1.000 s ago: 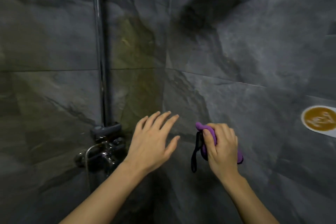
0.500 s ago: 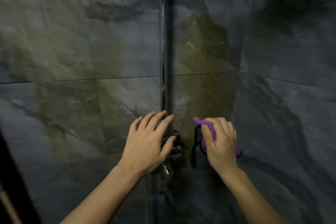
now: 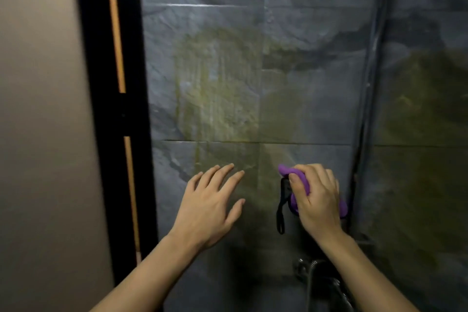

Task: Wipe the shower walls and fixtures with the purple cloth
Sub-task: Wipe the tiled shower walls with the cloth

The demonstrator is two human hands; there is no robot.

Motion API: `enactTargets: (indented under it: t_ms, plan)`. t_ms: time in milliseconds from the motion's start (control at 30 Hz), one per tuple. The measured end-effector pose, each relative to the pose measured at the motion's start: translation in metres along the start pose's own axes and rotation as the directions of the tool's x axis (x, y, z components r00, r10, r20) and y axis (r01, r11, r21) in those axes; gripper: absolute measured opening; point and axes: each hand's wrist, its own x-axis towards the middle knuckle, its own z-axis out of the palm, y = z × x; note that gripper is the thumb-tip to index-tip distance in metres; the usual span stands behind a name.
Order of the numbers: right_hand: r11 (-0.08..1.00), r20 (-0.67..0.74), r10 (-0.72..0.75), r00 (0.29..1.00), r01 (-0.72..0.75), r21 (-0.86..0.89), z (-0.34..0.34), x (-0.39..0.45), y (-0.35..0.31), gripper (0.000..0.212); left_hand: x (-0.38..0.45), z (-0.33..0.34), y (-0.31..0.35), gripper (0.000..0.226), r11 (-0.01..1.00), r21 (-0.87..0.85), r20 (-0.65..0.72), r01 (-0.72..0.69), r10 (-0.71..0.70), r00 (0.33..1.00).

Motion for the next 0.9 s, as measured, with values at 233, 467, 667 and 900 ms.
enactTargets:
  t_ms: [233, 467, 667, 900]
  plan:
    - [0.98, -0.017, -0.2, 0.98, 0.2, -0.016, 0.061, 0.08, -0.058, 0.046, 0.049, -0.041, -0.102, 0.056, 0.993, 0.107, -0.128, 0.042, -0.028, 0.991]
    - [0.909, -0.104, -0.402, 0.91, 0.384, -0.161, 0.089, 0.163, -0.098, 0.038, 0.117, -0.08, -0.156, 0.061, 0.991, 0.132, -0.317, 0.01, 0.032, 0.948]
    - [0.822, -0.137, -0.536, 0.833, 0.478, -0.31, 0.096, 0.224, -0.13, 0.038, 0.161, -0.1, -0.19, 0.065, 0.982, 0.191, -0.394, 0.002, 0.075, 0.916]
    - [0.814, -0.212, -0.541, 0.814, 0.444, -0.374, 0.108, 0.294, -0.173, 0.036, 0.185, -0.113, -0.217, 0.069, 0.966, 0.243, -0.436, 0.085, 0.031, 0.899]
